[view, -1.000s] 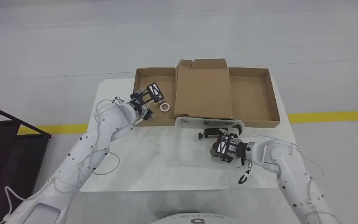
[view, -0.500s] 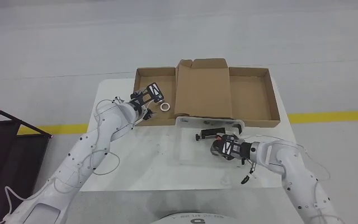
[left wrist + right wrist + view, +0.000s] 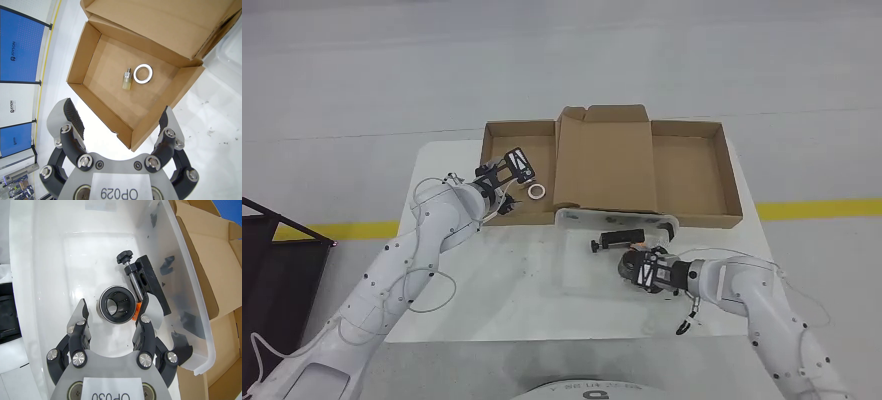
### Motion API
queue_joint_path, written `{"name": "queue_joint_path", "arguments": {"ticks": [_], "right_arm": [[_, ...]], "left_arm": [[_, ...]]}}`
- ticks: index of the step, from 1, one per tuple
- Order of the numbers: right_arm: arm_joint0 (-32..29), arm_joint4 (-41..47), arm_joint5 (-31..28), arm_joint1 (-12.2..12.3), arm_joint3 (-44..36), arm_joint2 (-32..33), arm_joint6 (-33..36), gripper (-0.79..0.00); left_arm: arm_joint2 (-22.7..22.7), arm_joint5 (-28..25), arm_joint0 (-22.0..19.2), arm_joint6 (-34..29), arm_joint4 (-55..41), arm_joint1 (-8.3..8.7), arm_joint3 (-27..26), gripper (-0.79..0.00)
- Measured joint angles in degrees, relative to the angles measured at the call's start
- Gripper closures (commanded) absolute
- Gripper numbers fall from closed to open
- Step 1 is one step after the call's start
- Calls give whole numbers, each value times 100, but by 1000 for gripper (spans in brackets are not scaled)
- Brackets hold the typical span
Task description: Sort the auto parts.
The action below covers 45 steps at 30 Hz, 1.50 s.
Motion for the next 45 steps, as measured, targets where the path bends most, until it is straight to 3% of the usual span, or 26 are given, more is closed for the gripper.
{"name": "queue_joint_path", "arguments": {"ticks": [2,16,19,23,29,35,39,45], "right_arm": [[63,-2,-17,-3,21,-96,64,-388],[436,148,77,-16,249,-541,661,-351],[487,229,107,-16,259,-584,724,0],[476,317,68,8,215,-522,553,0],[306,524,-190,87,119,-188,-164,0],[66,1149,-588,214,165,175,-1558,0],[-39,1955,-577,491,377,61,-2719,0],[281,3389,-577,1110,907,-389,-3769,0]], "left_arm": [[0,0,0,0,0,0,0,-785],[0,0,0,0,0,0,0,-785],[0,0,0,0,0,0,0,-785],[0,0,0,0,0,0,0,-785],[0,0,0,0,0,0,0,-785],[0,0,0,0,0,0,0,-785],[0,0,0,0,0,0,0,-785],[0,0,0,0,0,0,0,-785]]}}
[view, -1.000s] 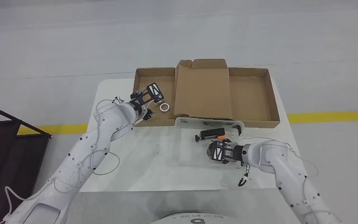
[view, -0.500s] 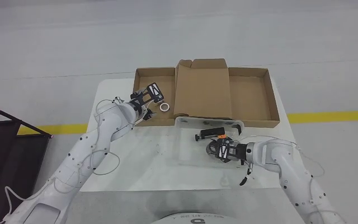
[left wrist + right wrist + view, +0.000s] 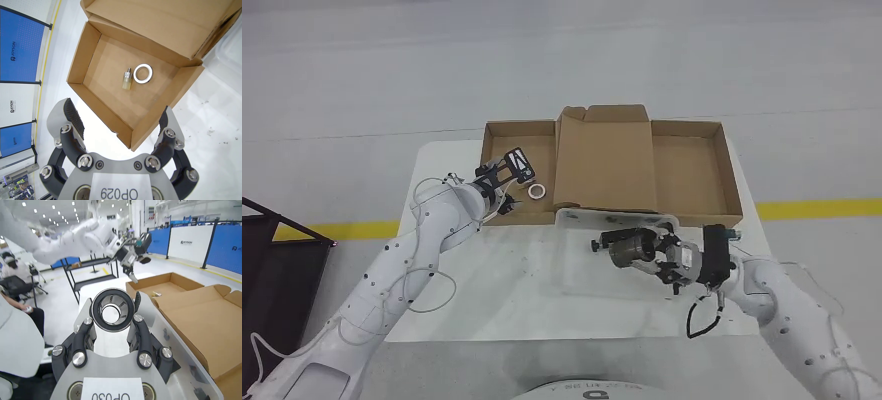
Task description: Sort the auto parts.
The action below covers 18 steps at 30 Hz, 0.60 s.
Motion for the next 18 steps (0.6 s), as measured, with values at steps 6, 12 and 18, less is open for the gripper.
{"name": "queue_joint_path", "arguments": {"ticks": [6,12,18], "right_arm": [[53,125,0,504,357,35,-963,0],[-11,-192,0,811,486,-54,-1866,0],[1,-262,0,822,468,-70,-1849,0]], "left_arm": [[0,0,0,0,0,0,0,-785],[0,0,0,0,0,0,0,-785],[0,0,0,0,0,0,0,-785]]}}
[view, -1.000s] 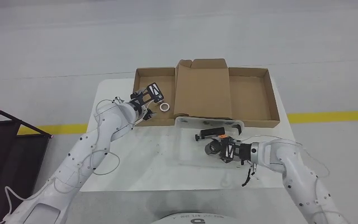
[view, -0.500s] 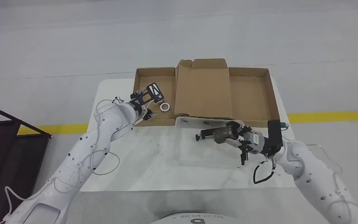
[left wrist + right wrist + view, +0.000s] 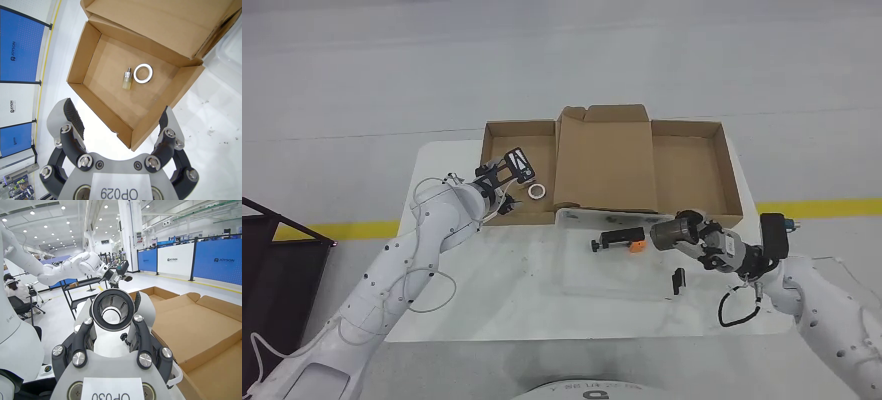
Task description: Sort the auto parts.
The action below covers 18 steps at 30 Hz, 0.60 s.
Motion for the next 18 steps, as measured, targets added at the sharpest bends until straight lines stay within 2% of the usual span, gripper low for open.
{"name": "queue_joint_path", "arguments": {"ticks": [4,6,9,13,15,18], "right_arm": [[3,0,17,-4,7,2,16,0],[24,145,269,-42,29,-9,179,0],[220,1083,1340,-172,116,-153,582,0],[776,2237,2297,-347,459,-438,1303,0],[1156,2610,2858,-459,770,-632,1674,0],[1713,2605,3944,-657,1278,-1039,2124,0]], "left_arm": [[0,0,0,0,0,0,0,-785],[0,0,0,0,0,0,0,-785],[0,0,0,0,0,0,0,-785],[0,0,0,0,0,0,0,-785],[0,0,0,0,0,0,0,-785],[0,0,0,0,0,0,0,-785]]}}
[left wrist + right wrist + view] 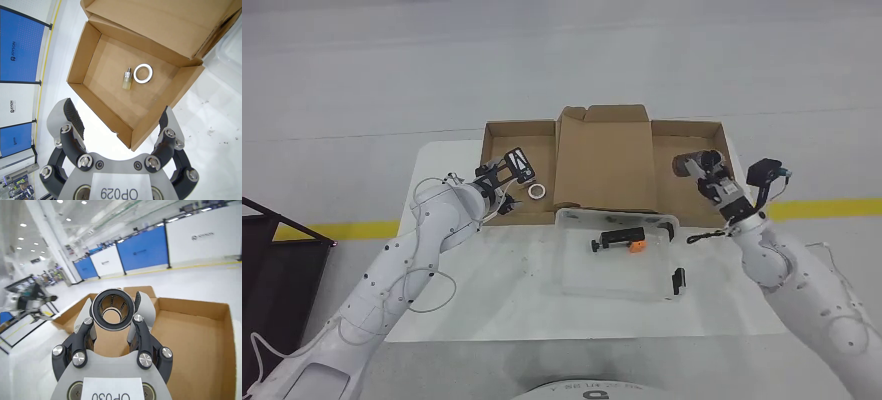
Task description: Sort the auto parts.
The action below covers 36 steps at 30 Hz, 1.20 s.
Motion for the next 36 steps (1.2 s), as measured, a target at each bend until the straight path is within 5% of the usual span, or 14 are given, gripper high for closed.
{"name": "queue_joint_path", "arguments": {"ticks": [6,17,22,27,28,29,36], "right_arm": [[857,-89,1218,-410,991,-766,276,0],[1266,-347,1449,-730,1808,-1045,177,0],[1329,-560,1614,-830,1932,-1106,238,-92],[1349,-719,1778,-910,2020,-1105,265,-369],[1349,-714,1778,-923,2027,-1091,237,-520],[1344,-690,1752,-935,2028,-1069,188,-785],[1155,-460,1228,-938,1826,-697,-280,-785]], "left_arm": [[0,0,0,0,0,0,0,-785],[0,0,0,0,0,0,0,-785],[0,0,0,0,0,0,0,-785],[0,0,0,0,0,0,0,-785],[0,0,0,0,0,0,0,-785],[0,0,0,0,0,0,0,-785],[0,0,0,0,0,0,0,-785]]}}
